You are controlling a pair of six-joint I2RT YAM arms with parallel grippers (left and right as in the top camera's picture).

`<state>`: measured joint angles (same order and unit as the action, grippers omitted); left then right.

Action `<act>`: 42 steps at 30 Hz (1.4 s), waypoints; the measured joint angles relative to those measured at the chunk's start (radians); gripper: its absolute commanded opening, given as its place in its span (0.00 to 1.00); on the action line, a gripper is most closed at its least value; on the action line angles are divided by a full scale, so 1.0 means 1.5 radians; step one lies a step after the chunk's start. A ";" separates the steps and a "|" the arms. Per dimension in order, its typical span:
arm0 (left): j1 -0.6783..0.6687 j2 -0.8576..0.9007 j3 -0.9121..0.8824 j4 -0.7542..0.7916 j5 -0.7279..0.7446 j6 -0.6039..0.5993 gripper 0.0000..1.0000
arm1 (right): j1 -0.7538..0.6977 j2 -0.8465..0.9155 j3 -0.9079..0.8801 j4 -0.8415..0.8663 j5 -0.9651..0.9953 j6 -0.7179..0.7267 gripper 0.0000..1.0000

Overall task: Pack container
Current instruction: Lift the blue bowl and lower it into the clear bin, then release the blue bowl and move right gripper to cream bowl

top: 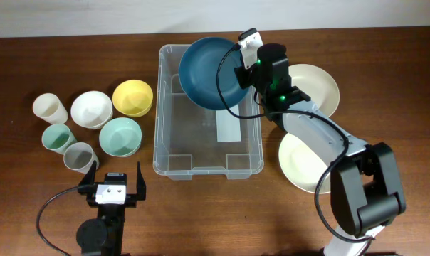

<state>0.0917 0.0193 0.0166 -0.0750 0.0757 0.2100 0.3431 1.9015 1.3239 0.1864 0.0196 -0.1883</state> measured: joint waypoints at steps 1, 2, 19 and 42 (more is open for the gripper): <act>0.000 0.000 0.000 0.000 0.000 0.000 1.00 | 0.000 0.001 0.000 0.003 0.000 0.000 0.04; 0.000 0.000 0.000 0.000 0.000 0.000 1.00 | 0.000 0.002 0.000 0.004 0.002 0.000 0.04; 0.000 0.000 0.000 0.000 0.000 0.000 1.00 | 0.048 0.034 0.000 0.010 0.002 0.001 0.25; 0.000 0.000 0.000 0.000 0.000 0.000 1.00 | -0.017 0.033 0.096 -0.062 0.071 0.011 0.49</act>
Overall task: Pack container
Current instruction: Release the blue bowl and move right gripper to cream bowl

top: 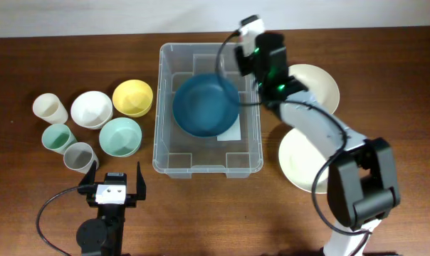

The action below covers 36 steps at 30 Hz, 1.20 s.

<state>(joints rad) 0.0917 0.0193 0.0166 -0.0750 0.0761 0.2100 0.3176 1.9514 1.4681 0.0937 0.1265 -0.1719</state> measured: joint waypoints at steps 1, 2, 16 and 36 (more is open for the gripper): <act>0.000 0.000 0.000 0.000 0.000 0.000 1.00 | -0.015 0.000 0.011 -0.026 0.007 0.004 0.50; 0.000 0.000 0.000 0.000 0.000 0.000 1.00 | -0.033 0.000 0.023 -0.053 0.013 0.009 0.52; 0.000 0.000 0.000 0.000 0.000 0.000 1.00 | -0.391 0.001 0.057 -0.288 -0.086 0.164 0.67; 0.000 0.000 0.000 0.000 0.000 0.000 1.00 | -0.412 0.137 0.057 -0.362 -0.278 0.078 0.68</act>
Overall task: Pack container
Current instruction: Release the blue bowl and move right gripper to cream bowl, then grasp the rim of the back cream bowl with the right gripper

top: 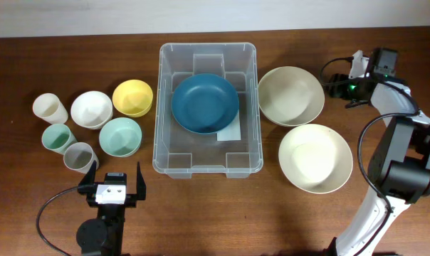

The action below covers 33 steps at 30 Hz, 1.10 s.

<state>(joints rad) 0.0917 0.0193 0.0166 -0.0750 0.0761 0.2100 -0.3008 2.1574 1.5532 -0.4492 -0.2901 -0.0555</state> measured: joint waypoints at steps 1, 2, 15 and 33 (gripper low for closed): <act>0.000 0.000 0.000 0.000 0.000 0.000 1.00 | 0.000 0.000 0.000 0.002 0.000 -0.002 0.68; 0.000 0.000 0.000 0.000 0.000 0.000 1.00 | 0.000 0.000 0.000 0.006 0.000 -0.004 0.68; 0.000 0.000 0.000 0.000 0.000 0.000 1.00 | 0.003 -0.021 0.024 -0.041 -0.024 -0.079 0.68; 0.000 0.000 0.000 0.000 0.000 0.000 1.00 | 0.075 -0.028 -0.039 -0.056 -0.041 -0.245 0.68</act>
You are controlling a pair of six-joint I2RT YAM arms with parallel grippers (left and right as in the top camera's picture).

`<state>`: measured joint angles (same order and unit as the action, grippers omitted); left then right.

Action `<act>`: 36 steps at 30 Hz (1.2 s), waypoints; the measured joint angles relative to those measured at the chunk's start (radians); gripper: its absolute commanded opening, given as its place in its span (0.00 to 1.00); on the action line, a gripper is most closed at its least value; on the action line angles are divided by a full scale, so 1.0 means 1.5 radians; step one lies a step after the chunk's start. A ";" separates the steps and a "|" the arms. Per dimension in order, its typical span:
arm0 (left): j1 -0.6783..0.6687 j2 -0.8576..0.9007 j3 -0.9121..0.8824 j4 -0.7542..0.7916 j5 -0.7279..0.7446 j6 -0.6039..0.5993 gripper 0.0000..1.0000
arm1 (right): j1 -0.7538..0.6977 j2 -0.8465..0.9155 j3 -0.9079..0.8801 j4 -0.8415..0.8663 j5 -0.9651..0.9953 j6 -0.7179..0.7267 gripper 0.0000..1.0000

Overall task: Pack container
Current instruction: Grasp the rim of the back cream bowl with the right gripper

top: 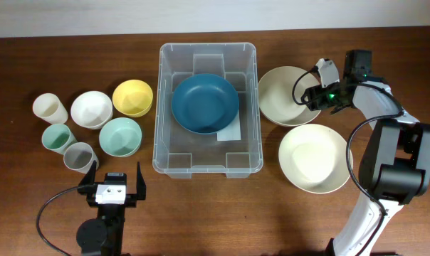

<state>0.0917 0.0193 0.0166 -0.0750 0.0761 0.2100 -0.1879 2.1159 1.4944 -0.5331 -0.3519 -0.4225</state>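
Note:
A clear plastic container (160, 128) stands in the middle of the table with a dark blue plate (204, 104) lying flat inside it. To its right sit two cream plates, a beige one (285, 96) further back and a paler one (313, 158) nearer. My right gripper (308, 98) hovers at the right rim of the beige plate; whether it is open or shut cannot be told. My left gripper (116, 181) rests open near the front left edge, with nothing between its fingers.
Left of the container stand a yellow bowl (132, 97), a white bowl (91, 109), a mint bowl (120, 136), a cream cup (50, 108), a mint cup (58, 137) and a grey cup (80, 156).
My right gripper was off at the far right of the table; now it is at the right rim of the beige plate. Nothing else has moved.
My right gripper held the blue plate tilted over the container's back edge. Then the plate lay inside the container with the gripper still over it. Then the arm was away at the far right, and now it is at the beige plate.

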 measured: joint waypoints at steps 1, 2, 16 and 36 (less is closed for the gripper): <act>0.000 0.000 0.000 0.000 0.000 0.000 1.00 | 0.000 0.000 -0.005 0.011 0.006 0.000 0.68; 0.000 0.000 0.000 0.000 0.000 0.000 1.00 | 0.000 0.000 -0.009 0.018 0.010 0.000 0.68; 0.000 0.000 0.000 0.000 0.000 0.000 1.00 | -0.001 0.000 -0.035 0.062 0.020 0.020 0.04; 0.000 0.000 0.000 0.000 0.000 0.000 1.00 | -0.037 -0.057 0.271 -0.096 -0.038 0.128 0.04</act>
<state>0.0917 0.0193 0.0166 -0.0750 0.0757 0.2100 -0.2440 2.0296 1.9011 -0.6773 -0.4088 -0.2310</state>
